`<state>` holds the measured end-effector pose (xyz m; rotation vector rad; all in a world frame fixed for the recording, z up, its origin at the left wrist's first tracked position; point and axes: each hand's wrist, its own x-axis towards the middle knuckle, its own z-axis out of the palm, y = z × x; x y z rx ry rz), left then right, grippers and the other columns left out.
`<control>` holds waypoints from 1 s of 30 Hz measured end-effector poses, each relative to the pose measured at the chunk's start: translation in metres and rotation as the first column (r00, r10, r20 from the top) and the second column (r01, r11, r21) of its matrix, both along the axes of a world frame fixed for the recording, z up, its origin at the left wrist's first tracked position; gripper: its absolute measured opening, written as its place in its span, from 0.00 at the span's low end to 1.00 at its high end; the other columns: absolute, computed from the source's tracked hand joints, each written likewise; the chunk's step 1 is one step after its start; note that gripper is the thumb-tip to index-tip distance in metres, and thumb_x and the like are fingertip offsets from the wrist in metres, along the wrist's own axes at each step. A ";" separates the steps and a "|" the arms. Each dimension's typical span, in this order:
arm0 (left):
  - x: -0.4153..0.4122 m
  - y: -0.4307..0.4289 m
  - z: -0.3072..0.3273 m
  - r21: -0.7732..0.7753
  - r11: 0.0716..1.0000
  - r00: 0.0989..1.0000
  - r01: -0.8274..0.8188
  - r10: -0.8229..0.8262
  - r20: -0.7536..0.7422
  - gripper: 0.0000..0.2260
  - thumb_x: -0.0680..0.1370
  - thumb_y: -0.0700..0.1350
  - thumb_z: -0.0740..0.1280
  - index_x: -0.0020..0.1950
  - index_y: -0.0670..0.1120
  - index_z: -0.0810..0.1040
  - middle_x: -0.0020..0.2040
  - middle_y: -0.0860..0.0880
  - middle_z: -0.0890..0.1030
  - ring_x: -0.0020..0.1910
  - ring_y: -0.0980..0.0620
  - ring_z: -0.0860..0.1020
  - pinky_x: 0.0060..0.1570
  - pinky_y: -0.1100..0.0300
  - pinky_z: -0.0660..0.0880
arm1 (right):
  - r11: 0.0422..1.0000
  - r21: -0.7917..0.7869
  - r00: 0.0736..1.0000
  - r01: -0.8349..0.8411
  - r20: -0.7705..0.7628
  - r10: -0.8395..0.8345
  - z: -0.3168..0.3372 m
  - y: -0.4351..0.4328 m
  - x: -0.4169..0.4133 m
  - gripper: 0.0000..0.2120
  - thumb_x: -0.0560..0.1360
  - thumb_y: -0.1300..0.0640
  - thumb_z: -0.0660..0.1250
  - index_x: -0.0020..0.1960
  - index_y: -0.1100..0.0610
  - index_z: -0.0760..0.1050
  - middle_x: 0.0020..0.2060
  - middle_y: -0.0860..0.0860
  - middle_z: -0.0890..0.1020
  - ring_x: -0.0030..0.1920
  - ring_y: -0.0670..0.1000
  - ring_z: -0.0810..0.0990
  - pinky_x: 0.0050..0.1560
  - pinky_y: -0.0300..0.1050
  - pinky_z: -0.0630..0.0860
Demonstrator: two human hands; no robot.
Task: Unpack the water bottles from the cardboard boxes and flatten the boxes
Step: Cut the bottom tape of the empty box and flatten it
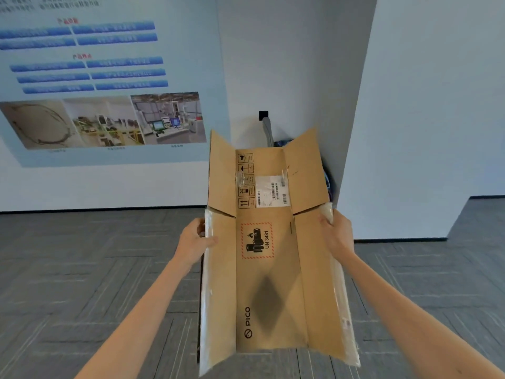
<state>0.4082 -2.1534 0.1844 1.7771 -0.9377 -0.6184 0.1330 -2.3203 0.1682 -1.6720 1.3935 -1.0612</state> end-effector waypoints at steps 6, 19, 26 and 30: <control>0.063 -0.120 -0.053 0.093 0.996 0.998 -0.007 0.013 -0.059 0.14 0.73 0.31 0.70 0.55 0.45 0.75 0.52 0.47 0.80 0.54 0.49 0.78 0.46 0.60 0.75 | 0.998 0.062 0.987 0.002 -0.161 0.008 -0.055 -0.131 0.067 0.10 0.81 0.52 0.60 0.46 0.58 0.72 0.38 0.52 0.78 0.38 0.54 0.77 0.39 0.49 0.74; 0.223 -0.356 -0.212 0.318 0.938 0.990 0.141 -0.132 -0.049 0.19 0.77 0.40 0.69 0.66 0.53 0.71 0.60 0.52 0.79 0.61 0.48 0.76 0.64 0.43 0.72 | 0.974 0.212 0.928 0.086 -0.373 -0.001 -0.209 -0.350 0.189 0.11 0.81 0.49 0.61 0.50 0.57 0.74 0.42 0.53 0.81 0.41 0.54 0.80 0.42 0.49 0.76; 0.267 -0.447 -0.387 0.443 0.891 0.994 0.097 -0.061 -0.094 0.21 0.77 0.39 0.68 0.68 0.50 0.70 0.59 0.49 0.79 0.60 0.49 0.76 0.59 0.51 0.72 | 0.929 0.347 0.902 0.128 -0.431 0.037 -0.372 -0.444 0.225 0.13 0.80 0.48 0.61 0.56 0.57 0.72 0.47 0.52 0.80 0.47 0.56 0.79 0.45 0.51 0.76; 0.287 -0.485 -0.513 0.485 0.870 0.996 0.087 -0.061 -0.069 0.11 0.76 0.39 0.69 0.55 0.46 0.71 0.47 0.49 0.72 0.45 0.52 0.70 0.46 0.56 0.66 | 0.900 0.406 0.897 0.158 -0.440 0.041 -0.495 -0.487 0.229 0.17 0.80 0.47 0.62 0.62 0.58 0.72 0.52 0.56 0.81 0.49 0.58 0.79 0.45 0.51 0.75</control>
